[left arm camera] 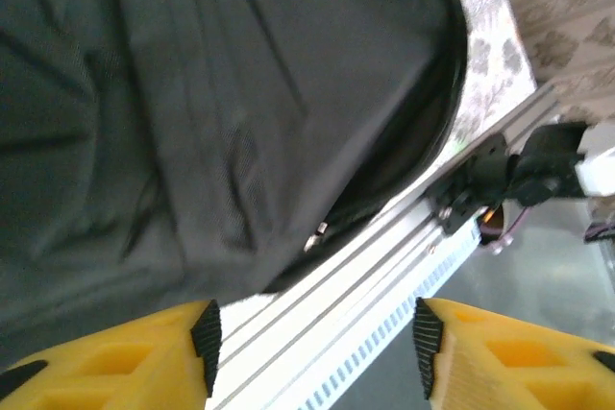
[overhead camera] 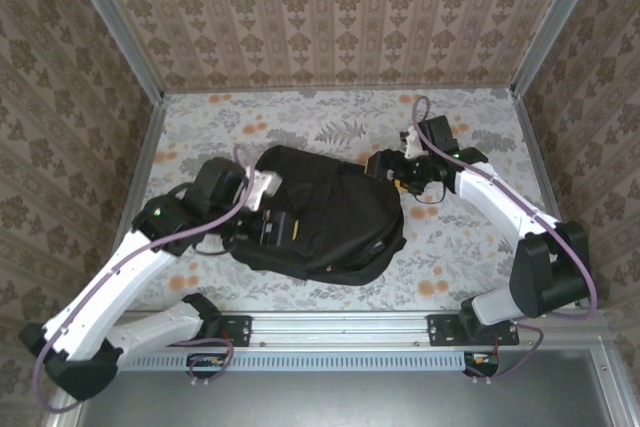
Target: Pack books, pencil case, and school supplies into a backpack
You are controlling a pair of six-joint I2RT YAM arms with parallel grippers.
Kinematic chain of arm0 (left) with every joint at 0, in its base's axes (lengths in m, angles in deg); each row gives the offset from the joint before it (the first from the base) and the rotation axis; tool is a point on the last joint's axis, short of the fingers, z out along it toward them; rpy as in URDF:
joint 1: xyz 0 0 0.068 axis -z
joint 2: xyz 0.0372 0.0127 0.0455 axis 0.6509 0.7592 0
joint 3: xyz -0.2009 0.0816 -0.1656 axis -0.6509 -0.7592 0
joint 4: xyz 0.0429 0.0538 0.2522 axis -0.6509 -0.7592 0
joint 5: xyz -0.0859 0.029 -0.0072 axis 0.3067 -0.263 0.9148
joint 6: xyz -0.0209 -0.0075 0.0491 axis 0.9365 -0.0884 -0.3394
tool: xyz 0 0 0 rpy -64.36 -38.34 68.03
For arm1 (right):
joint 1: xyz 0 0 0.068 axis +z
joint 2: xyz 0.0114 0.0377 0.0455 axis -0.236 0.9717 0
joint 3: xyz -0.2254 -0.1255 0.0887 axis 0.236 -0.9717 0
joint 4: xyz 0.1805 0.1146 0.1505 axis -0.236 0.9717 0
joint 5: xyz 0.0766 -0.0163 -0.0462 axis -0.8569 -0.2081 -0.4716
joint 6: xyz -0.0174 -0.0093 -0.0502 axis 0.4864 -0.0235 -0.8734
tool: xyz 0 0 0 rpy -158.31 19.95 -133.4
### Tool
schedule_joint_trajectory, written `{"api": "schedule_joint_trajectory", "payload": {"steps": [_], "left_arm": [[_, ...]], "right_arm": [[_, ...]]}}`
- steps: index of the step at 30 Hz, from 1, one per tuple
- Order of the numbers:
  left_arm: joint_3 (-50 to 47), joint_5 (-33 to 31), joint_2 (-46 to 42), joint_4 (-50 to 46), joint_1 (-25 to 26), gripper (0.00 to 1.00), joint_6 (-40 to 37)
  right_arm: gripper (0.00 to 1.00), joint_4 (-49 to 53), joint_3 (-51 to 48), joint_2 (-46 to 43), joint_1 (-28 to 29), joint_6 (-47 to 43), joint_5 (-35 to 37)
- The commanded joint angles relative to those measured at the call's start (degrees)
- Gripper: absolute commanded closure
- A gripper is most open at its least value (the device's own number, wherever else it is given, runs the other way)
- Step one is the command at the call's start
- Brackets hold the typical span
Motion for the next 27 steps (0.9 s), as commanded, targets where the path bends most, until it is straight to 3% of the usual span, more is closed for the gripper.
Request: {"api": "schedule_joint_trajectory", "payload": {"steps": [1, 7, 12, 19, 27], "left_arm": [[-6.0, 2.2, -4.7, -7.0, 0.9, 0.48, 5.9], [-15.0, -1.0, -9.4, -10.6, 8.0, 0.53, 11.1], [-16.4, -5.9, -6.9, -12.2, 8.8, 0.47, 11.5], [-20.3, -5.2, 1.4, 2.1, 1.7, 0.54, 9.1], [-13.5, -6.7, 12.0, 10.6, -5.6, 0.58, 3.1]], "right_arm": [[0.15, 3.0, 2.6, 1.9, 1.0, -2.6, 3.6], [0.17, 5.9, 2.9, 3.9, 1.0, -4.0, 6.3], [0.17, 5.2, 1.9, 3.2, 1.0, -3.2, 6.9], [0.18, 3.7, -1.4, -1.1, 0.6, -1.1, 8.0], [0.19, 1.5, -4.7, -8.6, 0.5, -1.0, 9.1]]}}
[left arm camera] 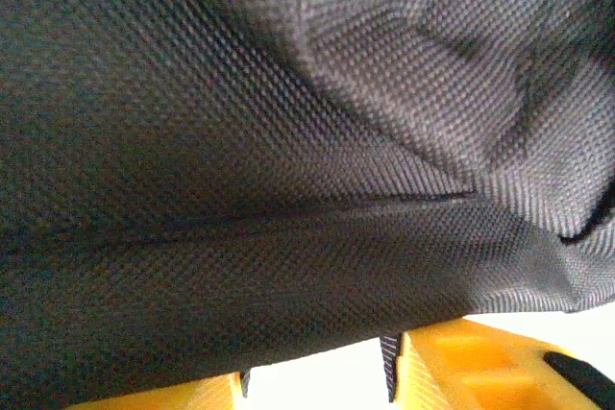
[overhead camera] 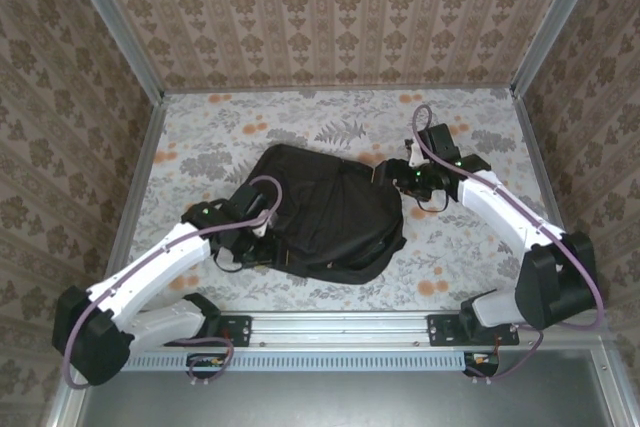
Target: Pack books, pencil case, and school supplies into a backpack
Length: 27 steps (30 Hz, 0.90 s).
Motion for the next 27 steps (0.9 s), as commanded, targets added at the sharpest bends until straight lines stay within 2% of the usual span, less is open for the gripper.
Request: {"api": "schedule_joint_trajectory", "payload": {"steps": [1, 5, 8, 10, 12, 18, 22, 27], "left_arm": [[4.9, -2.3, 2.7, 7.3, -2.0, 0.57, -3.6], [8.6, -2.6, 7.0, 8.6, -4.7, 0.56, -5.1], [8.7, -1.6, 7.4, 10.0, -7.3, 0.55, -5.4], [8.4, 1.1, 6.8, 10.8, -8.3, 0.55, -5.0], [7.6, 2.4, 5.9, 11.4, -8.0, 0.55, -4.0], [3.5, 6.7, 3.0, 15.3, -5.4, 0.53, 2.0], [1.7, 6.9, 1.5, 17.9, -2.7, 0.51, 6.5], [-0.3, 5.9, 0.7, 20.2, -0.1, 0.51, 9.3]], "right_arm": [[0.19, -0.7, -0.9, -3.9, 0.2, -0.7, 1.5], [0.23, 2.8, -0.6, -9.1, 1.8, -3.6, 3.3], [0.36, 6.1, 0.1, -13.1, 5.4, -6.4, 4.9], [0.42, 7.7, 0.1, -14.7, 8.2, -7.5, 2.5], [0.44, 10.1, 0.2, -14.0, 11.5, -8.7, -0.5], [0.5, 13.6, 0.2, -9.7, 22.2, -11.1, -0.6], [0.55, 13.4, 1.7, -6.3, 25.5, -11.0, -3.1], [0.58, 14.0, 3.8, -1.7, 28.1, -11.6, -0.9]]}}
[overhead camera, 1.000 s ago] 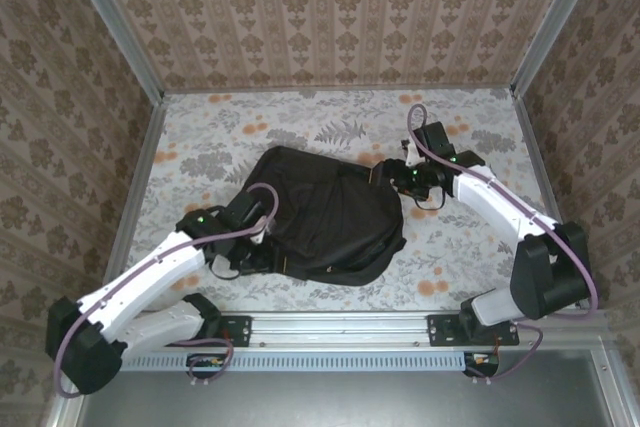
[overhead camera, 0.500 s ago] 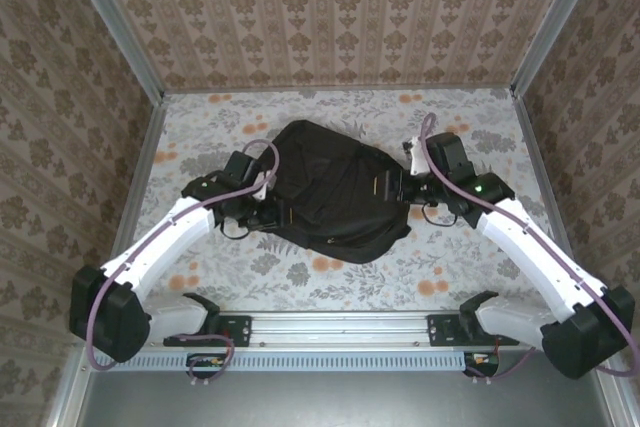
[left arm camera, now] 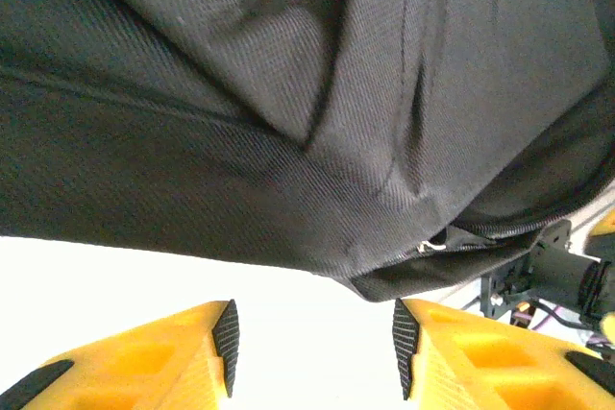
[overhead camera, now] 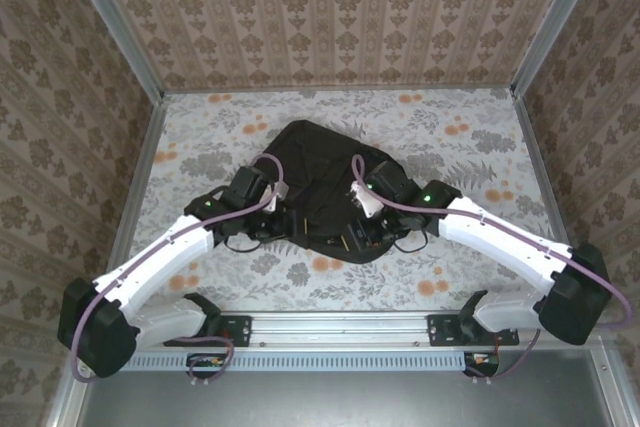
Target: Pack books, pencil case, and school supplies into a backpack
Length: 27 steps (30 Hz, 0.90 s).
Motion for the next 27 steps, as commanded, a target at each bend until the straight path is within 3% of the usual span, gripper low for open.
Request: {"api": "schedule_joint_trajectory", "payload": {"steps": [1, 7, 12, 19, 27], "left_arm": [[-1.7, 0.6, -1.0, 3.2, 1.1, 0.51, 3.7], [-4.0, 0.7, -1.3, 5.1, 1.6, 0.51, 4.3], [-5.0, 0.4, -1.8, 5.5, 1.6, 0.51, 4.2], [-6.3, 0.6, -2.6, 6.3, 1.1, 0.51, 4.4], [-7.6, 0.9, -2.4, 7.5, 0.2, 0.51, 4.7]], "right_arm": [[0.58, 1.4, 2.7, 2.4, 1.2, -1.3, 1.0], [0.66, -0.5, 3.9, 7.0, 2.8, -0.4, 1.7], [0.67, -0.4, 5.5, 10.1, 3.4, -0.1, 3.6], [0.57, 0.1, 7.2, 12.9, 3.8, -0.3, 5.1], [0.57, -0.4, 8.8, 17.9, 6.0, 0.0, 4.4]]}}
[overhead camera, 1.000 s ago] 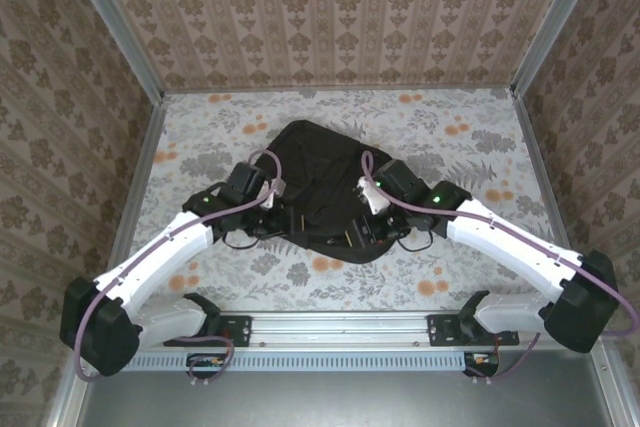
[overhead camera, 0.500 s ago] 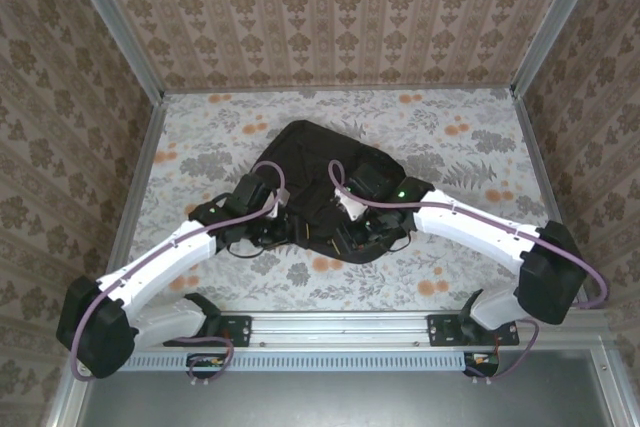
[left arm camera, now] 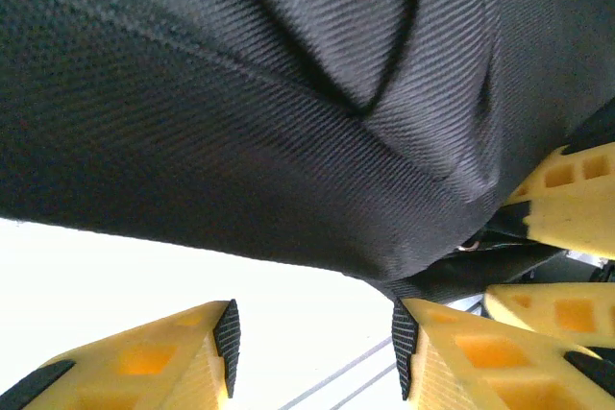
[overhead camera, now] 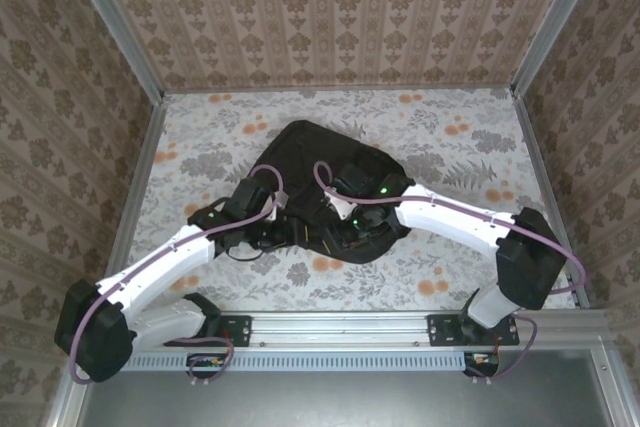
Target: Pack books, pencil case, and school supplies into a backpack
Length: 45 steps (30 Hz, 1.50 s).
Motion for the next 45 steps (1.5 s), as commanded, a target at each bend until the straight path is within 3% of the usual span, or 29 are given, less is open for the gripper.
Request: {"api": "schedule_joint_trajectory", "payload": {"steps": [1, 7, 18, 24, 32, 37, 45], "left_arm": [[-0.7, 0.6, -0.7, 1.2, -0.7, 0.51, 0.9], [-0.6, -0.2, -0.6, 1.0, -2.1, 0.51, 0.7], [-1.3, -1.9, -2.0, 3.2, -5.7, 0.46, 5.8], [-1.4, -1.2, 1.1, 7.0, -5.8, 0.51, 8.6], [-1.5, -3.6, 3.2, 8.6, -5.8, 0.7, 9.4], [-1.4, -4.4, 3.4, 8.7, -5.8, 0.9, 9.0], [-2.1, -3.6, 2.7, 9.7, -5.8, 0.97, 9.7]], "right_arm": [[0.59, 0.0, 1.7, 2.6, 1.7, 0.2, 0.8], [0.79, 0.2, 1.2, -0.1, 2.2, 0.6, 3.3], [0.84, -2.3, -1.6, -4.4, 1.4, 2.3, -0.1], [0.89, -4.0, -1.6, -3.8, 1.5, 2.9, -1.5], [0.86, -4.3, -1.6, -3.4, 1.5, 3.0, -1.3], [0.72, -2.5, -1.8, -3.7, 1.3, 2.2, 2.0], [0.59, -2.4, -1.9, -0.8, 1.3, 2.6, 3.4]]}}
